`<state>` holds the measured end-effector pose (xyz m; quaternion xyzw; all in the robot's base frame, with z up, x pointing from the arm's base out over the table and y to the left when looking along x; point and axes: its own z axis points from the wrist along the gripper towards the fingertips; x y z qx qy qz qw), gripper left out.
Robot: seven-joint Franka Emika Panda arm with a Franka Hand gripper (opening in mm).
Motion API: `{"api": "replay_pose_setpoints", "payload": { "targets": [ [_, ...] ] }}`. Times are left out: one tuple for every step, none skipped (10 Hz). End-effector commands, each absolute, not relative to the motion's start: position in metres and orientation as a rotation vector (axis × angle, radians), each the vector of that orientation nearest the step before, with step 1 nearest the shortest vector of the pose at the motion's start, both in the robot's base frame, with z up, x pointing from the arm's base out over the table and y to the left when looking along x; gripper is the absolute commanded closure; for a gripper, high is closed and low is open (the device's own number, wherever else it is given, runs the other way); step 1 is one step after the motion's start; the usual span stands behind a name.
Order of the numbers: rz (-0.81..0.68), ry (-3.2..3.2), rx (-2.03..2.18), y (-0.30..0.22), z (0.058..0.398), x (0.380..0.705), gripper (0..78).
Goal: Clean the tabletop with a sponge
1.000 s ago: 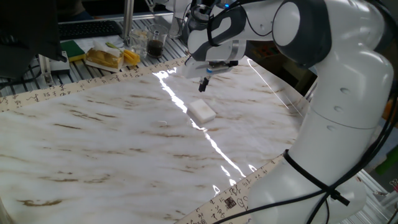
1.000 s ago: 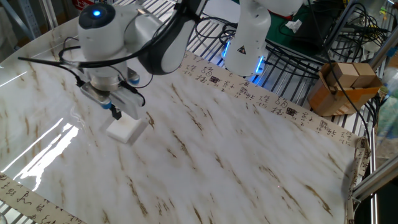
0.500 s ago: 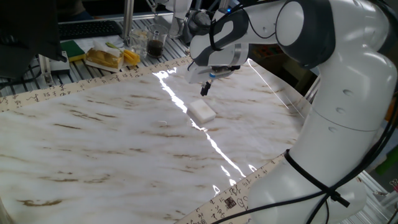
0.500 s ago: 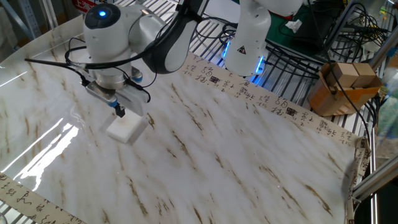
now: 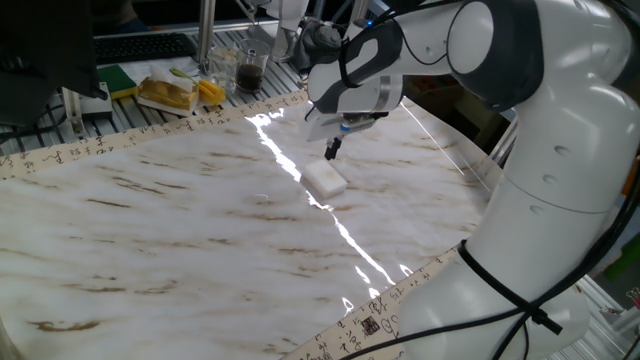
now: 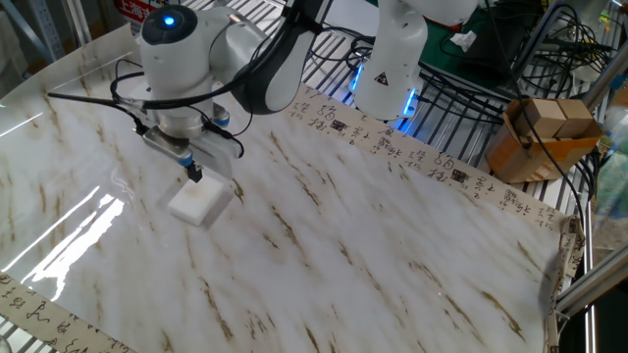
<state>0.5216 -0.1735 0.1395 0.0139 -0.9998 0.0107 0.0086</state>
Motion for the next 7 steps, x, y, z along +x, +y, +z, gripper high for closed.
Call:
{"api": "replay_pose_setpoints", "payload": {
  "targets": [
    [0.035, -3.13, 0.04, -0.173, 0.1356, 0.5227, 77.6],
    [0.032, -3.134, 0.031, -0.173, 0.1356, 0.5227, 77.6],
    [0.033, -3.149, 0.019, -0.173, 0.1356, 0.5227, 77.6],
    [0.035, -3.158, 0.0, -0.173, 0.1356, 0.5227, 77.6],
    [0.051, -3.158, -0.044, -0.173, 0.1356, 0.5227, 77.6],
    [0.051, -3.154, -0.055, -0.173, 0.1356, 0.5227, 77.6],
    [0.052, -3.12, -0.104, -0.173, 0.1356, 0.5227, 77.6]
  ]
}}
